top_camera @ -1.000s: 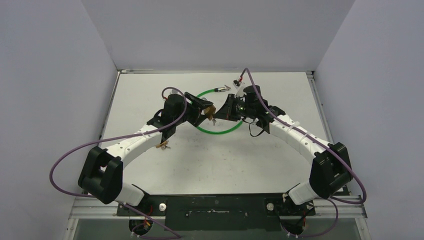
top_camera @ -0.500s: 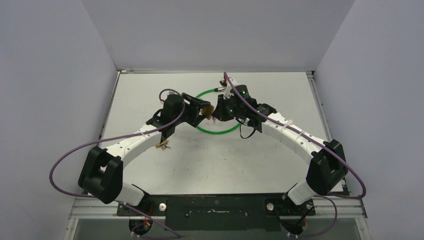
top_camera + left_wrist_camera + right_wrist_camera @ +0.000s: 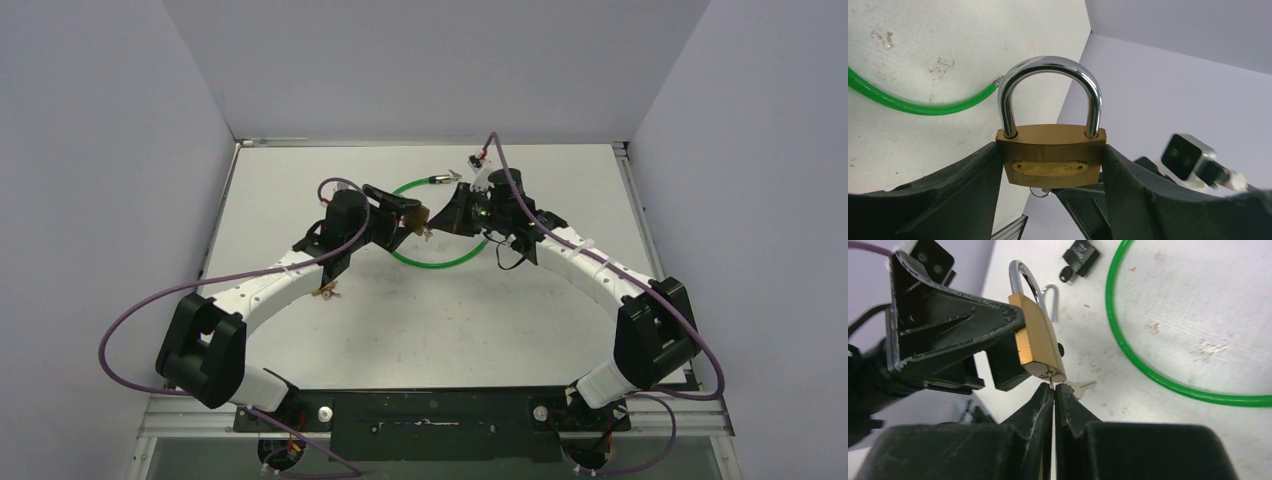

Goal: Unlock with the key

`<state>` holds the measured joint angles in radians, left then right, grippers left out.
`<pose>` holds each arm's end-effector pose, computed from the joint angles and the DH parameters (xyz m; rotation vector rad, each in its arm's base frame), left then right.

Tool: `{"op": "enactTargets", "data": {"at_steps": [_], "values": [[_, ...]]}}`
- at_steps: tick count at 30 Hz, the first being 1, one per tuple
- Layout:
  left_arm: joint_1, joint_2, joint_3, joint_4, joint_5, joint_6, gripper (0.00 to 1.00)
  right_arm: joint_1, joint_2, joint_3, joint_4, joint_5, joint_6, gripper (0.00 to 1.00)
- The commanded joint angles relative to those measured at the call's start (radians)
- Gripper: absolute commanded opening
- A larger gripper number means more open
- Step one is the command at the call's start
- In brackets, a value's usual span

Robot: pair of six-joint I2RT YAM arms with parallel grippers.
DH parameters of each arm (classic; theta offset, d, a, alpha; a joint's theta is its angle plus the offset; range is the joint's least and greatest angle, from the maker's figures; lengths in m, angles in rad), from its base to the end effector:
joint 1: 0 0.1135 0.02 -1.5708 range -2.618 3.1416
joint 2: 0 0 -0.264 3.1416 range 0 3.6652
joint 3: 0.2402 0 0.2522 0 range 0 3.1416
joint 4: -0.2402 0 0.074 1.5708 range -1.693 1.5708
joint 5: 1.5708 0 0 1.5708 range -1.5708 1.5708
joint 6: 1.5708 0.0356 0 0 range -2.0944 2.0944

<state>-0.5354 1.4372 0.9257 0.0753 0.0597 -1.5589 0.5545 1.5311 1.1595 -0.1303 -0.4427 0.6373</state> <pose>0.2802 -0.1687 0.2613 -1.0877 2.0259 -1.3029 0.2918 0.1986 0.2932 -0.2038 2.2331 1.1524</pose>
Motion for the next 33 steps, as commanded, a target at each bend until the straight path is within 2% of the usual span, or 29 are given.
{"op": "enactTargets", "data": {"at_steps": [1, 7, 10, 11, 13, 14, 17, 18, 20, 25, 29, 33], "values": [[-0.047, -0.11, -0.007, 0.298, 0.146, 0.03, 0.0, -0.068, -0.044, -0.076, 0.373, -0.237, 0.384, 0.0], [-0.043, -0.128, -0.063, 0.45, 0.132, 0.083, 0.0, -0.1, -0.076, -0.198, 0.662, -0.327, 0.741, 0.0], [-0.04, -0.138, -0.071, 0.477, 0.122, 0.11, 0.0, -0.1, -0.087, -0.225, 0.731, -0.339, 0.83, 0.0], [-0.04, -0.14, -0.071, 0.477, 0.119, 0.121, 0.0, -0.1, -0.094, -0.217, 0.717, -0.341, 0.807, 0.0], [-0.039, -0.148, -0.07, 0.478, 0.111, 0.163, 0.0, -0.104, -0.121, -0.167, 0.528, -0.303, 0.633, 0.0], [-0.038, -0.152, -0.071, 0.478, 0.107, 0.199, 0.0, -0.107, -0.136, -0.14, 0.446, -0.28, 0.538, 0.08], [-0.03, -0.167, -0.08, 0.494, 0.107, 0.307, 0.0, -0.112, -0.202, -0.087, 0.24, -0.199, 0.263, 0.39], [-0.029, -0.169, -0.082, 0.505, 0.112, 0.355, 0.0, -0.115, -0.23, -0.087, 0.218, -0.183, 0.226, 0.49], [-0.028, -0.18, -0.083, 0.516, 0.132, 0.472, 0.0, -0.125, -0.293, -0.102, 0.211, -0.159, 0.144, 0.59], [-0.028, -0.216, -0.098, 0.61, 0.301, 0.738, 0.0, -0.143, -0.382, -0.107, 0.242, -0.207, 0.068, 0.67], [-0.028, -0.227, -0.059, 0.613, 0.472, 0.901, 0.0, -0.145, -0.367, -0.057, 0.209, -0.254, 0.04, 0.71], [-0.029, -0.22, -0.028, 0.588, 0.58, 0.989, 0.0, -0.143, -0.315, 0.0, 0.168, -0.301, 0.04, 0.74]]}}
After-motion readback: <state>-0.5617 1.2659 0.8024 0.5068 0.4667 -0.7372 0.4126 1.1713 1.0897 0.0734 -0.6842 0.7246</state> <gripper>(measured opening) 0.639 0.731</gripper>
